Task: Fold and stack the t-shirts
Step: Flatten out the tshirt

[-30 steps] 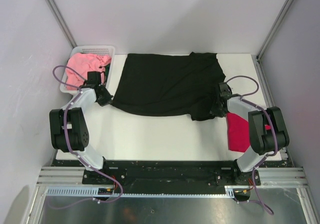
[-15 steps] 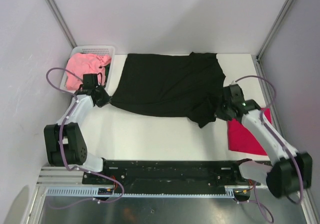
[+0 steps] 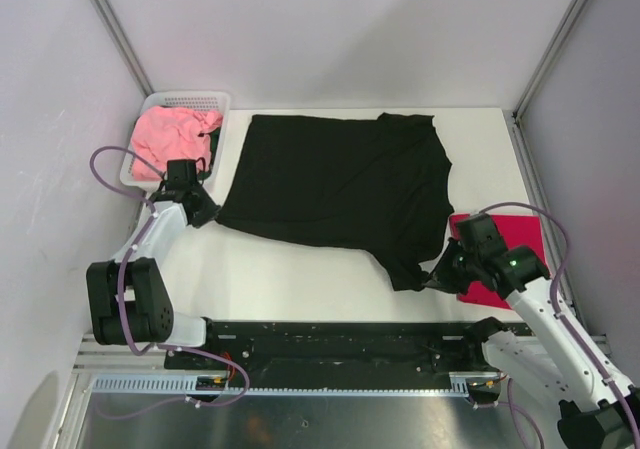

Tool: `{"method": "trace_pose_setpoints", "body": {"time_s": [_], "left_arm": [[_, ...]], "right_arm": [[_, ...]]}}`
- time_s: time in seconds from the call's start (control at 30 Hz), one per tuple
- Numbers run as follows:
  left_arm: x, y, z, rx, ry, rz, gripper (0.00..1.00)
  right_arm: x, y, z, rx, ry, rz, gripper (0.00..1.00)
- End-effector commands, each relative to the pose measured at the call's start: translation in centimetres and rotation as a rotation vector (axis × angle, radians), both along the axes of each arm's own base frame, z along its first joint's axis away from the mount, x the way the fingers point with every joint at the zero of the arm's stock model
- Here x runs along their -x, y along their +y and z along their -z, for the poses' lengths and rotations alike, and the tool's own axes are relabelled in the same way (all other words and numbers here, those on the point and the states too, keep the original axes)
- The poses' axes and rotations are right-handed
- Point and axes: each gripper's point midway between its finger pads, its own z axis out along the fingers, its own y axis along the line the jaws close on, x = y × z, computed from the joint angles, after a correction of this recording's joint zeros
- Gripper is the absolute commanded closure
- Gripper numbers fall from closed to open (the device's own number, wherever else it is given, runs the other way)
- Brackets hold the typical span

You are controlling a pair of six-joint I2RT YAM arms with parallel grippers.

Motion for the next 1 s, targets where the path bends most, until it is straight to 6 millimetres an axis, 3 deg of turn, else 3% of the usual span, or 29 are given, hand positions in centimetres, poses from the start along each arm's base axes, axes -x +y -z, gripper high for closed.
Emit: {"method": "trace_pose_setpoints", "body": {"time_s": [0.0, 0.13, 0.27, 0.37, 0.53, 0.73, 0.83, 0.97], "left_arm": [[-0.1, 0.7, -1.0, -0.04, -0.026, -0.021, 1.0], [-0.2, 0.6, -0.8, -0.035, -0.022, -0.01, 0.94], [-0.3, -0.7, -2.3, -0.037, -0.064, 0.061, 0.47], [-0.4, -4.6, -4.6, -0.058, -0.125, 0.21, 0.37], [2.9, -14.5, -5.7, -0.001, -0.165, 0.505, 0.42], [10.3, -27.9, -3.1, 0.096, -0.096, 0.905, 0.53], [13.7, -32.6, -1.5, 0.101, -0.048, 1.057, 0.56], [17.4, -36.5, 0.6, 0.105, 0.02, 1.203, 0.57]], "right_arm": [[0.4, 1.7, -0.2, -0.061, 0.045, -0.037, 0.89], [-1.9, 3.4, -0.1, -0.065, 0.0, -0.09, 0.81], [-4.8, 3.5, -0.5, 0.025, -0.046, -0.138, 0.63], [-6.7, 1.7, -0.9, 0.107, -0.071, -0.107, 0.53], [-7.1, -2.9, -0.7, 0.173, -0.08, 0.022, 0.53], [-5.4, -4.0, 1.8, 0.141, -0.059, 0.105, 0.61], [-5.1, -4.0, 2.6, 0.132, -0.052, 0.118, 0.63], [-4.9, -3.9, 2.6, 0.121, -0.065, 0.112, 0.63]]}}
